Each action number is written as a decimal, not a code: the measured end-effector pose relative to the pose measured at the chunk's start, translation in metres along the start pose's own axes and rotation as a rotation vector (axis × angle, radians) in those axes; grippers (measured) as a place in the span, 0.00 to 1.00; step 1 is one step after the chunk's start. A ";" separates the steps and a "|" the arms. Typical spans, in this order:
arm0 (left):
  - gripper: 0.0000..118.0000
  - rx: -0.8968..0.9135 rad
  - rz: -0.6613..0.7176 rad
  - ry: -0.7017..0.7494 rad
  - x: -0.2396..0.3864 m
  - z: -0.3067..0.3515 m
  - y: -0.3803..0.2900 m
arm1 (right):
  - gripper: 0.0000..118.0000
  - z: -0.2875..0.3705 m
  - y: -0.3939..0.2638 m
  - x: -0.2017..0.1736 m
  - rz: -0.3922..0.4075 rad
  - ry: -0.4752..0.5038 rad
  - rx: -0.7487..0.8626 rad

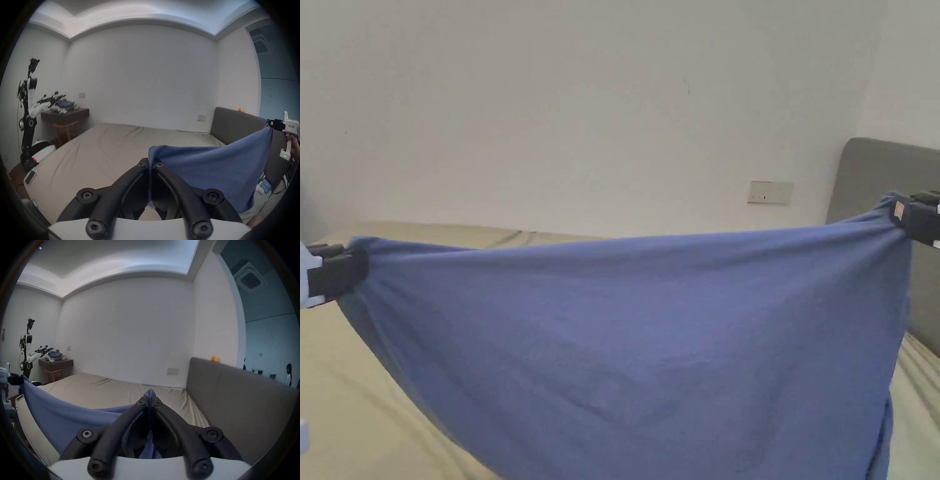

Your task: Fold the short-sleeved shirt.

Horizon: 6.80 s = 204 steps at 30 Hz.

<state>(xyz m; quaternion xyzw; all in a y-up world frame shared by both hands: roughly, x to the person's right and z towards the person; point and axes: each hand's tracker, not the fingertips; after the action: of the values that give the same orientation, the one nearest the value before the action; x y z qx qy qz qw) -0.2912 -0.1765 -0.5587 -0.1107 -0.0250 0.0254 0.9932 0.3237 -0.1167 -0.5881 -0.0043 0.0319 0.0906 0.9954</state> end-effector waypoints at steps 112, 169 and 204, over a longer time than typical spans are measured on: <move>0.00 -0.402 -0.069 -0.073 0.013 0.122 -0.254 | 0.00 0.237 -0.268 -0.106 -0.154 0.120 -0.377; 0.01 -0.607 -0.114 -0.150 0.015 -0.024 -0.215 | 0.02 0.058 -0.294 -0.021 -0.044 0.145 -0.754; 0.00 -0.538 -0.101 -0.005 0.007 -0.023 -0.271 | 0.00 0.101 -0.312 -0.037 -0.136 0.007 -0.602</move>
<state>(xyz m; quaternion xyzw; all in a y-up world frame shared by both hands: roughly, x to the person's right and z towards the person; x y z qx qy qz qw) -0.2709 -0.4448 -0.5214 -0.3690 -0.0388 -0.0312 0.9281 0.3497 -0.4290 -0.4839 -0.3015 0.0068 0.0291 0.9530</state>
